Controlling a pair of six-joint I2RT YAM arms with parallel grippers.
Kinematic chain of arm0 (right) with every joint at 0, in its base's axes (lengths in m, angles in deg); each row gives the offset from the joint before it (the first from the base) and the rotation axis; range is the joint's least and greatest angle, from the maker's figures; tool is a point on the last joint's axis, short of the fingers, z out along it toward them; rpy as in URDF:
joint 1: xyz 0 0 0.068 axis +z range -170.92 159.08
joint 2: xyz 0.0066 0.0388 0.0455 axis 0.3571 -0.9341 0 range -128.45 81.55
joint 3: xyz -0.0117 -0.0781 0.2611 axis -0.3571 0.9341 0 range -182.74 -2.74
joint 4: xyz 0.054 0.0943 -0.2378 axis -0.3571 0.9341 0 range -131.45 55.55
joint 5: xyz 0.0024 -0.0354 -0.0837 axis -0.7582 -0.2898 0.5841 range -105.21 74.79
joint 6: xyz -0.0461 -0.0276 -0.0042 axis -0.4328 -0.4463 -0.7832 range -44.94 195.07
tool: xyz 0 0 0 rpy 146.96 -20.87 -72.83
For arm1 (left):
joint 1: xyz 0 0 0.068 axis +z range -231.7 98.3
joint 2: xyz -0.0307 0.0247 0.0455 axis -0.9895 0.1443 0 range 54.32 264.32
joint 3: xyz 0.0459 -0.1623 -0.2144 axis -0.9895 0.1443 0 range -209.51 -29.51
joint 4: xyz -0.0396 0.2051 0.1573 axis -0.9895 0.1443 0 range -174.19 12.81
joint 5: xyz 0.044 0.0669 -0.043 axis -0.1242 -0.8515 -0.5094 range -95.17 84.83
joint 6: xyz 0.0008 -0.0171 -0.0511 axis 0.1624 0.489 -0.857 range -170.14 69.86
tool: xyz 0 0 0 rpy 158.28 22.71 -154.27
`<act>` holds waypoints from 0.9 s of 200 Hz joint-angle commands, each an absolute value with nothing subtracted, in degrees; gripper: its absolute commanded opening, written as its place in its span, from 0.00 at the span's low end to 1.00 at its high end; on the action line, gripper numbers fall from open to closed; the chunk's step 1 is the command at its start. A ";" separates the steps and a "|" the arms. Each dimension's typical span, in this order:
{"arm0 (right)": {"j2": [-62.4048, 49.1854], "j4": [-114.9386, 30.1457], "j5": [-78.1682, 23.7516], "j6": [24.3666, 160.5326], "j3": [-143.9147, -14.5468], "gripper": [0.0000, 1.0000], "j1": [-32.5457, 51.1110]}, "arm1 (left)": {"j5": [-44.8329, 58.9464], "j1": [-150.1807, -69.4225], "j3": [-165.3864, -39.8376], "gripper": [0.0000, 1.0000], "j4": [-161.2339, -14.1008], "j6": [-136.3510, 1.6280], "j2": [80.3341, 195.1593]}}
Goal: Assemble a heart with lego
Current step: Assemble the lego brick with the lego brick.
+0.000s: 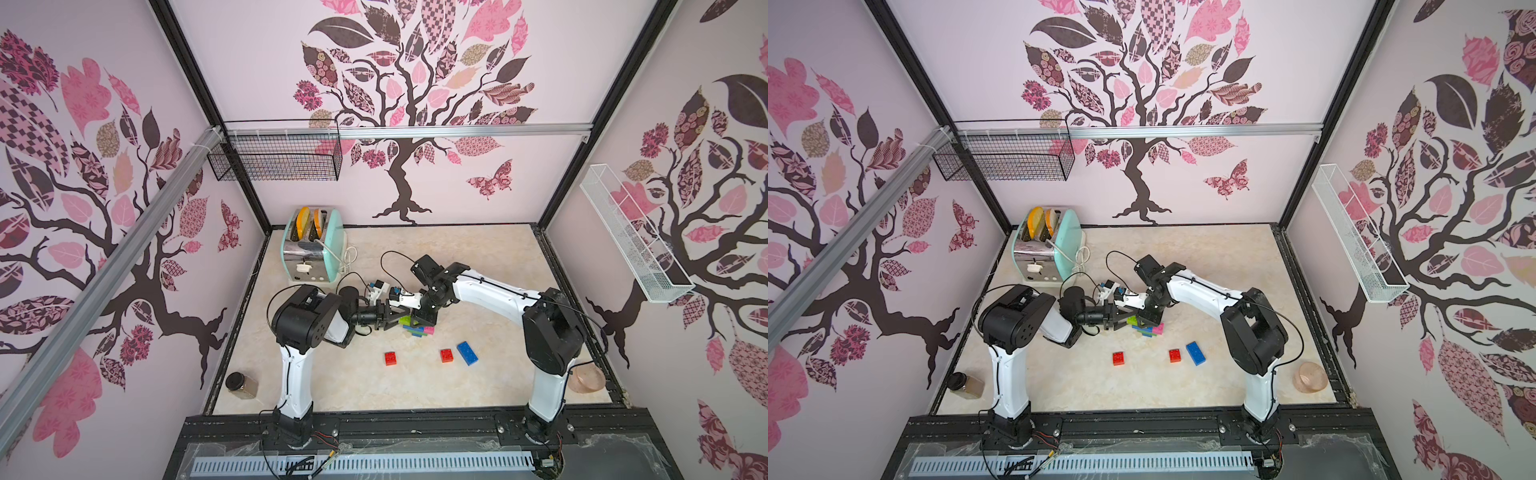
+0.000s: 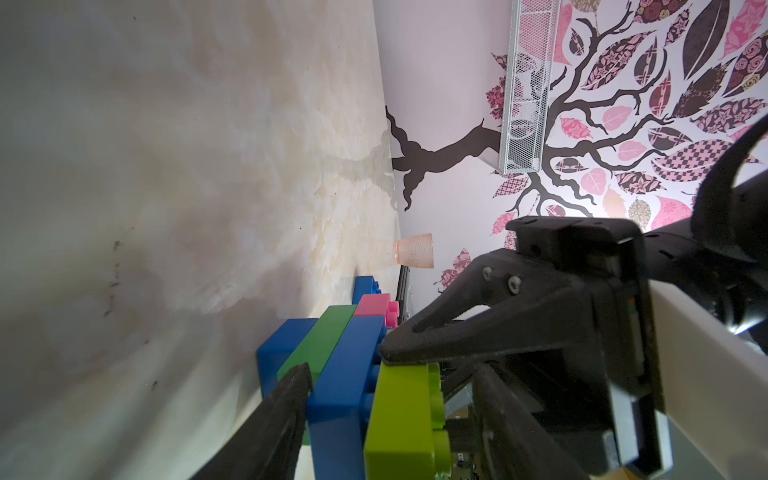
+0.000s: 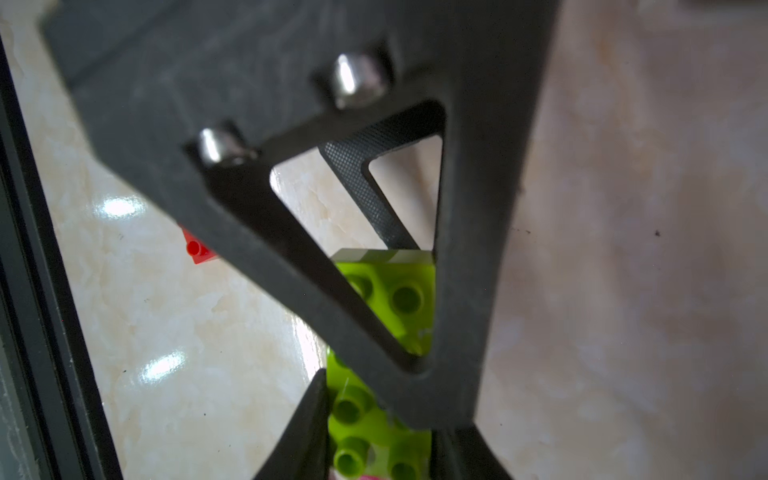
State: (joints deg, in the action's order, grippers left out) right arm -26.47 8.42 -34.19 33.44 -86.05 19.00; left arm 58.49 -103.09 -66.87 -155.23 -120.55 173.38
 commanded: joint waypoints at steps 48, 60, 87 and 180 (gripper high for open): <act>-27.17 10.97 -34.20 32.00 -87.91 0.20 19.51 | 59.23 -104.27 -64.99 0.64 -156.00 -119.29 172.01; -27.08 10.61 -34.28 31.89 -87.31 0.20 19.51 | 58.30 -104.20 -64.61 0.69 -155.95 -119.63 171.91; -27.25 10.56 -34.54 32.02 -86.95 0.20 19.52 | 57.64 -104.02 -64.72 0.78 -155.91 -120.15 172.20; -28.35 12.21 -33.67 30.50 -87.65 0.20 19.64 | 56.64 -104.31 -63.02 0.81 -155.90 -121.12 170.33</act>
State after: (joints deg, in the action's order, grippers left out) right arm -26.82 10.48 -34.04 31.25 -86.38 19.24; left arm 56.93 -103.88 -63.83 -155.10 -121.19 172.18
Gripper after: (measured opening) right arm 0.329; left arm 0.840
